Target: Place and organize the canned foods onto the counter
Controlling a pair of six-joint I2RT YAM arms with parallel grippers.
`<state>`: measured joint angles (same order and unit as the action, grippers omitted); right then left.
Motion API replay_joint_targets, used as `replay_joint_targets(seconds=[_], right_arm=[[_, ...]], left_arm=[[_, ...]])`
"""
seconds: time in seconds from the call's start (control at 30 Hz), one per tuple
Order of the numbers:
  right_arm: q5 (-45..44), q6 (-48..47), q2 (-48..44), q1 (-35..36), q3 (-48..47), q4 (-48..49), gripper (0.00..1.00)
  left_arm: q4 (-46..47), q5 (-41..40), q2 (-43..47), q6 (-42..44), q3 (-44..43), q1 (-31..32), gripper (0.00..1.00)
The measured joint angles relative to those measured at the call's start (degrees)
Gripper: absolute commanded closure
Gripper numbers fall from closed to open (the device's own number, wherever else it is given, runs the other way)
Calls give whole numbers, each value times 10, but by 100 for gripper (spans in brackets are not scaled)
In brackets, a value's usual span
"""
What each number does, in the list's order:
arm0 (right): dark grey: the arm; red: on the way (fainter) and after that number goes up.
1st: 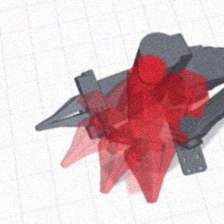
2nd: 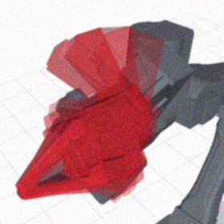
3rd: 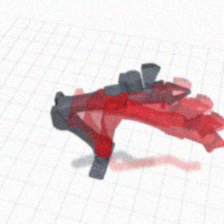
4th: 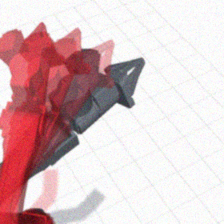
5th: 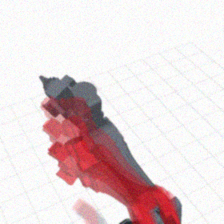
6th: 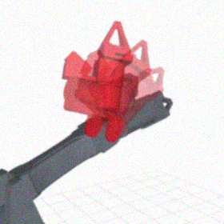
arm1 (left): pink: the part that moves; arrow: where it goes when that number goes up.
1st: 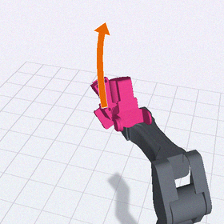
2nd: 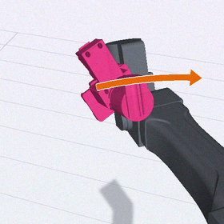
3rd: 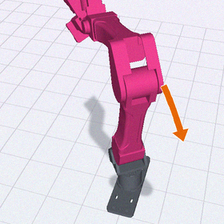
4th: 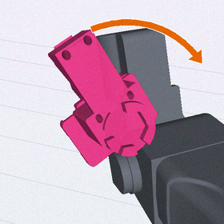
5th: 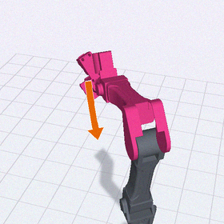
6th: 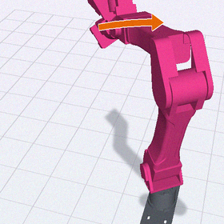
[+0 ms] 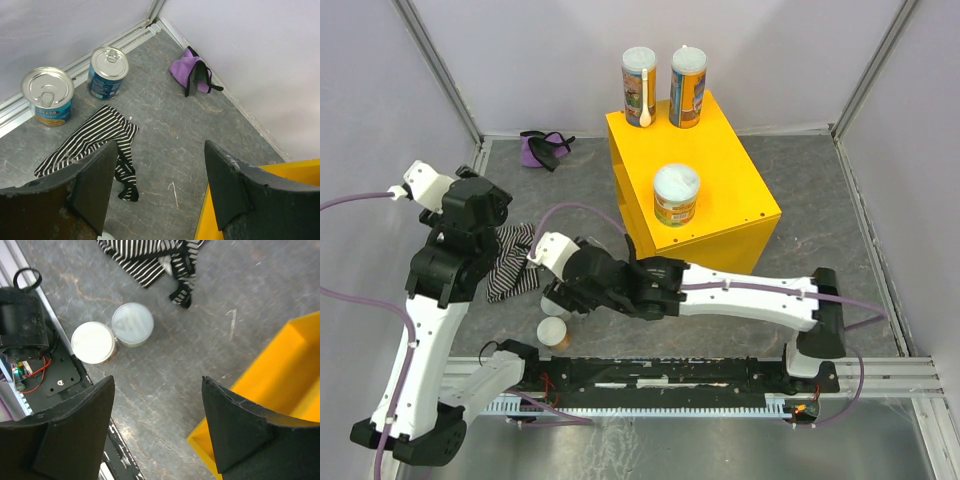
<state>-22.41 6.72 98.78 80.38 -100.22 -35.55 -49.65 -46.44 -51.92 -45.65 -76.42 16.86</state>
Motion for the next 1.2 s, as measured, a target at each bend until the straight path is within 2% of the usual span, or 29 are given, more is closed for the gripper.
replay_joint_targets(seconds=[0.33, 0.53, 0.8, 1.2], right_arm=[[101, 60, 116, -32, 12, 44, 21], [148, 87, 184, -51, -20, 51, 19], [174, 115, 237, -63, -70, 56, 18], [169, 129, 298, -64, -135, 33, 16]], left_arm=[[-46, 5, 36, -2, 0, -1, 23], [-57, 7, 45, -2, 0, -1, 23], [-66, 16, 55, -2, 0, -1, 23], [-73, 16, 59, -2, 0, -1, 23]])
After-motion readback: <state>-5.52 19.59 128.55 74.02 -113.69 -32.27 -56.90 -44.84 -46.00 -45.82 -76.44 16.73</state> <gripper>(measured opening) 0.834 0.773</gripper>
